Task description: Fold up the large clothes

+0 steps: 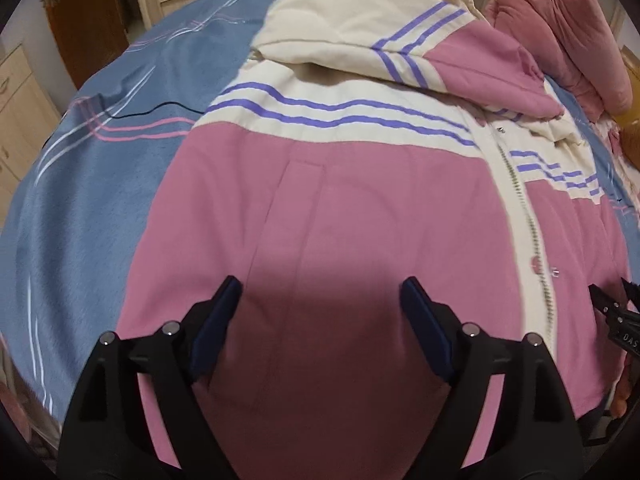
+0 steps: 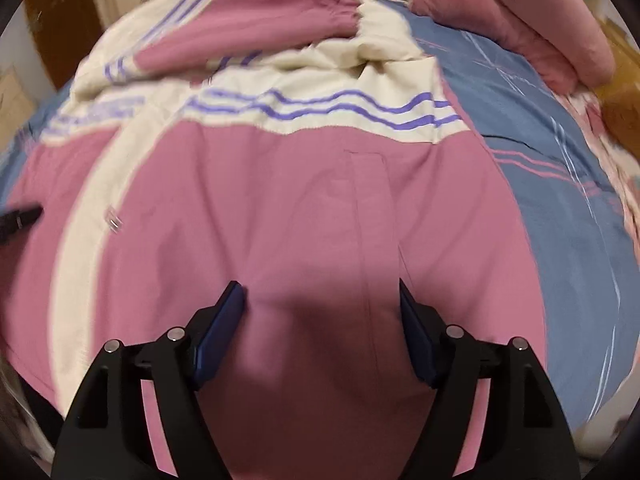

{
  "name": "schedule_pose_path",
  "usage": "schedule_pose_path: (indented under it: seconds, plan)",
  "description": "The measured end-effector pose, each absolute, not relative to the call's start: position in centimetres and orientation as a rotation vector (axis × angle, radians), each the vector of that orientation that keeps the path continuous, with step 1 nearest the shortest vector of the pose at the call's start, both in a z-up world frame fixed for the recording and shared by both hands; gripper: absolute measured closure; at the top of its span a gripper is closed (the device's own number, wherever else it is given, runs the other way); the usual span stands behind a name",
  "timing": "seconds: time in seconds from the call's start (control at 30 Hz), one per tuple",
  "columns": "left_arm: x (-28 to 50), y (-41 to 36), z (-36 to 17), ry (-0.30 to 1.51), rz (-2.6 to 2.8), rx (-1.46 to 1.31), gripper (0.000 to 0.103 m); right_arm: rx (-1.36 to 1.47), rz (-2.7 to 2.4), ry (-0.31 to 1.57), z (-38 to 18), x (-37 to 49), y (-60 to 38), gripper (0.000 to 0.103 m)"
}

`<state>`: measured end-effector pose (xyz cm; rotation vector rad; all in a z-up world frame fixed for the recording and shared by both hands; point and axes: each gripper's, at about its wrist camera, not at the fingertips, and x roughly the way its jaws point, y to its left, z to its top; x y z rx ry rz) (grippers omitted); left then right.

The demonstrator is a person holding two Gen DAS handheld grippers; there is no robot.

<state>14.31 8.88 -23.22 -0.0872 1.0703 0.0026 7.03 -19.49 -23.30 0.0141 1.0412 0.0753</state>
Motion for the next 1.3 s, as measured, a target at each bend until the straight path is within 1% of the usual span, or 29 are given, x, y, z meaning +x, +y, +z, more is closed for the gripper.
schedule_pose_path:
  seconds: [0.03, 0.07, 0.1, 0.13, 0.2, 0.23, 0.43, 0.57, 0.7, 0.8, 0.93, 1.0, 1.1, 1.23, 1.27, 1.3]
  plan:
    - [13.8, 8.9, -22.7, 1.058, -0.020, -0.109, 0.016, 0.018, 0.083, 1.004, -22.6, 6.8, -19.0, 0.025]
    - [13.5, 8.8, -22.4, 1.041, -0.036, -0.125, 0.014, 0.000, 0.083, 0.994, -22.3, 6.7, -18.5, 0.022]
    - [13.3, 8.6, -22.4, 1.035, -0.034, -0.132, 0.013, -0.029, 0.083, 1.007, -22.5, 7.1, -18.0, 0.018]
    - [13.5, 8.5, -22.9, 1.050, -0.020, -0.131, 0.013, -0.080, 0.082, 1.068, -23.8, 7.6, -17.2, 0.016]
    - [13.5, 8.5, -24.0, 1.089, 0.007, -0.131, 0.013, -0.119, 0.069, 1.120, -25.1, 8.2, -16.8, 0.014]
    - [13.1, 8.5, -23.6, 1.074, 0.006, -0.143, 0.013, -0.101, 0.073, 1.111, -24.8, 8.1, -17.1, 0.014]
    - [12.6, 10.0, -19.8, 0.998, -0.029, -0.261, 0.013, -0.069, -0.008, 0.965, -19.4, 7.7, -20.2, 0.015]
    - [14.5, 9.8, -18.4, 0.967, -0.036, -0.273, 0.011, 0.045, 0.089, 0.902, -15.9, 12.1, -22.5, 0.014]
    - [16.5, 9.0, -20.8, 1.029, -0.025, -0.271, 0.011, 0.187, 0.231, 0.837, -11.8, 18.6, -22.6, 0.014]
    - [17.3, 9.2, -23.2, 1.066, -0.009, -0.273, 0.011, 0.243, 0.308, 0.768, -8.6, 25.5, -21.0, 0.014]
    - [17.6, 7.9, -24.8, 1.059, -0.014, -0.191, 0.002, 0.258, 0.334, 0.763, -7.3, 39.3, -18.3, 0.014]
    - [17.4, 7.0, -25.4, 1.044, 0.016, -0.131, 0.002, 0.305, 0.320, 0.774, -8.0, 46.2, -17.4, 0.014]
    - [17.1, 6.6, -26.0, 1.009, 0.031, -0.112, 0.002, 0.354, 0.242, 0.828, -10.4, 54.2, -16.2, 0.014]
    - [16.4, 6.6, -26.6, 0.950, 0.019, -0.116, 0.002, 0.407, 0.170, 0.897, -14.2, 59.9, -15.3, 0.015]
    - [16.4, 6.6, -26.8, 0.941, 0.020, -0.113, 0.002, 0.448, 0.165, 0.906, -15.0, 60.7, -15.5, 0.024]
    - [16.5, 6.5, -26.8, 0.937, 0.024, -0.105, 0.002, 0.490, 0.168, 0.913, -15.7, 61.3, -15.7, 0.053]
